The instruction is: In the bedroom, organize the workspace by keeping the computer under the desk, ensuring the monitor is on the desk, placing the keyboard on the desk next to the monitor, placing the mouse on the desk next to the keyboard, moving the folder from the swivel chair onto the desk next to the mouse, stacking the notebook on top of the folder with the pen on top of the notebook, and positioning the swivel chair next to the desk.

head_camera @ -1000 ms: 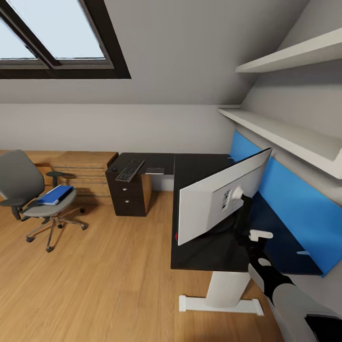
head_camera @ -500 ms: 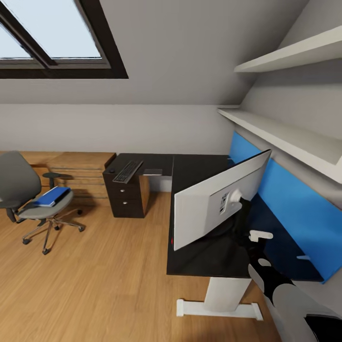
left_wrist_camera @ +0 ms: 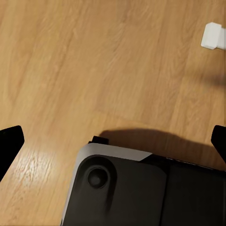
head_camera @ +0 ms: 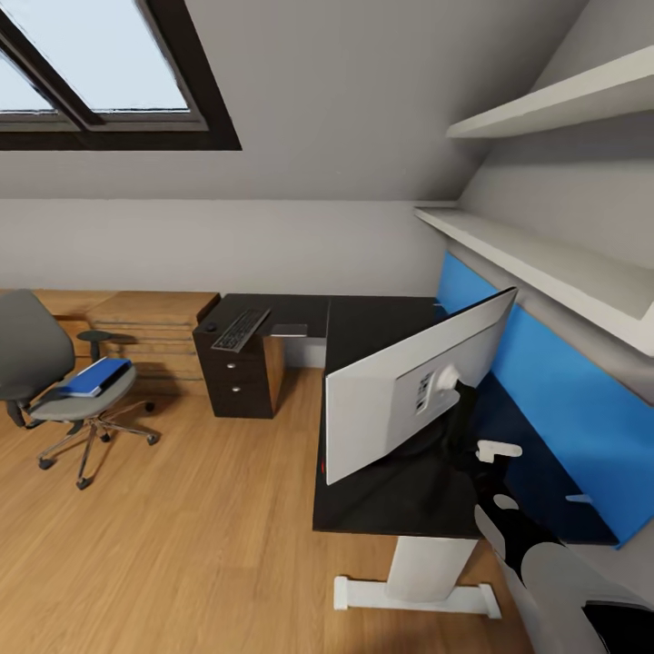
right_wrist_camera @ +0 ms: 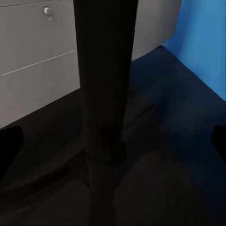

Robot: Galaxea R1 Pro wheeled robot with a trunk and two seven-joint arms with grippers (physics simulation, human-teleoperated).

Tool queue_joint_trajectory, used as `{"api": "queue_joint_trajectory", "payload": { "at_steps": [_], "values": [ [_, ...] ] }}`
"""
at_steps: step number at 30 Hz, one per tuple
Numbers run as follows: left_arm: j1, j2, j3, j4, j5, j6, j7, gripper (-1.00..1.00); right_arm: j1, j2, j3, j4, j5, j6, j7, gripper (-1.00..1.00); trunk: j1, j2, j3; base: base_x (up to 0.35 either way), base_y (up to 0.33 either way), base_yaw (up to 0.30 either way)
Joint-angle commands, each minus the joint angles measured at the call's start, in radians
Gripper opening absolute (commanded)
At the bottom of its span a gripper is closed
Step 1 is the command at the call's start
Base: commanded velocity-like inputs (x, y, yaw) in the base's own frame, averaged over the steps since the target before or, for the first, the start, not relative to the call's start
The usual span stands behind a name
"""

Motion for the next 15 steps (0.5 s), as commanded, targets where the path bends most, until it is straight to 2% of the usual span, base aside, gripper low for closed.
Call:
{"api": "queue_joint_trajectory", "payload": {
  "at_steps": [1,6,15],
  "values": [
    [0.000,0.001,-0.009,-0.002,0.005,-0.002,0.008,1.00,-0.001,0.000,0.001,0.001,-0.009,-0.004,0.002,1.00,0.001,-0.002,-0.002,0.030,-0.033,0.000],
    [0.000,0.001,-0.008,-0.003,0.006,-0.002,0.008,1.00,-0.001,0.000,0.001,0.001,-0.009,-0.004,0.002,1.00,0.001,-0.002,-0.002,0.019,-0.018,0.000],
    [0.000,0.000,-0.008,-0.003,0.006,-0.002,0.008,1.00,-0.001,-0.001,0.001,0.001,-0.009,-0.004,0.002,1.00,0.001,-0.002,-0.002,0.127,-0.082,0.000]
  ]
}}
